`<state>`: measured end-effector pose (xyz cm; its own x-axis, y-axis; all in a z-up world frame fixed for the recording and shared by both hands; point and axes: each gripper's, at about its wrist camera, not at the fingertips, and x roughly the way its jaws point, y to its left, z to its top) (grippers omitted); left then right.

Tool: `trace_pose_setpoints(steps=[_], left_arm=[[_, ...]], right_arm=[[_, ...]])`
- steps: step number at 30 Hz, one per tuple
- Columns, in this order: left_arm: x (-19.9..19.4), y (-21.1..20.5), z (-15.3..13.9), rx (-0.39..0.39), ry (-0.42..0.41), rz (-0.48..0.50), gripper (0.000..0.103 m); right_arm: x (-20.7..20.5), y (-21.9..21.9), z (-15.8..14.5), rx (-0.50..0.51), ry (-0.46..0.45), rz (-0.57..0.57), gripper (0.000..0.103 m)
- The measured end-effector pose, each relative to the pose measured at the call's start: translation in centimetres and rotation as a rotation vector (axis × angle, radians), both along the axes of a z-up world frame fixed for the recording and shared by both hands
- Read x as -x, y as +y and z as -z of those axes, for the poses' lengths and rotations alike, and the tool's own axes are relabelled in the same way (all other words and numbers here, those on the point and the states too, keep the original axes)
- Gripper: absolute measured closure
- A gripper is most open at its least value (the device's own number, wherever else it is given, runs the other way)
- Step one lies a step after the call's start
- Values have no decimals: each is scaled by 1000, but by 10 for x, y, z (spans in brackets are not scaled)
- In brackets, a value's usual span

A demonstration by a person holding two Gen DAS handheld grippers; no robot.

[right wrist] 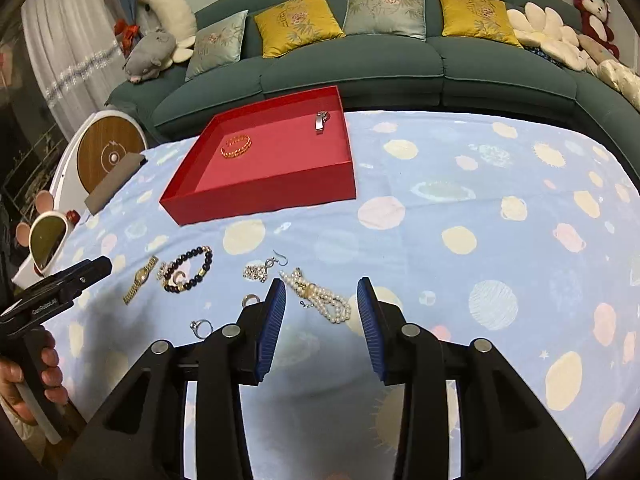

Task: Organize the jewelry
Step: 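Close the right tool on the pearl necklace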

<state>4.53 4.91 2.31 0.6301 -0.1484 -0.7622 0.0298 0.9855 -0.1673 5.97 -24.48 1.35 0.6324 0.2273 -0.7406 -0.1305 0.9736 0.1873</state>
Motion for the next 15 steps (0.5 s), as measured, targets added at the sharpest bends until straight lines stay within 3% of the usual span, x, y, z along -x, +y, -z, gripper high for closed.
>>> trace_pose_setpoints(steps=[3,10,15], left_arm=[[2,0,11,-10,10,22,33],[1,-8,26,-16,14,75,33],[0,-13,32,-13,27,94,32]], right_arm=[[-6,7,14,25,5,-41,52],[-25,26,41,87,27,-106,52],[-36,25,53,57,67,-105,52]])
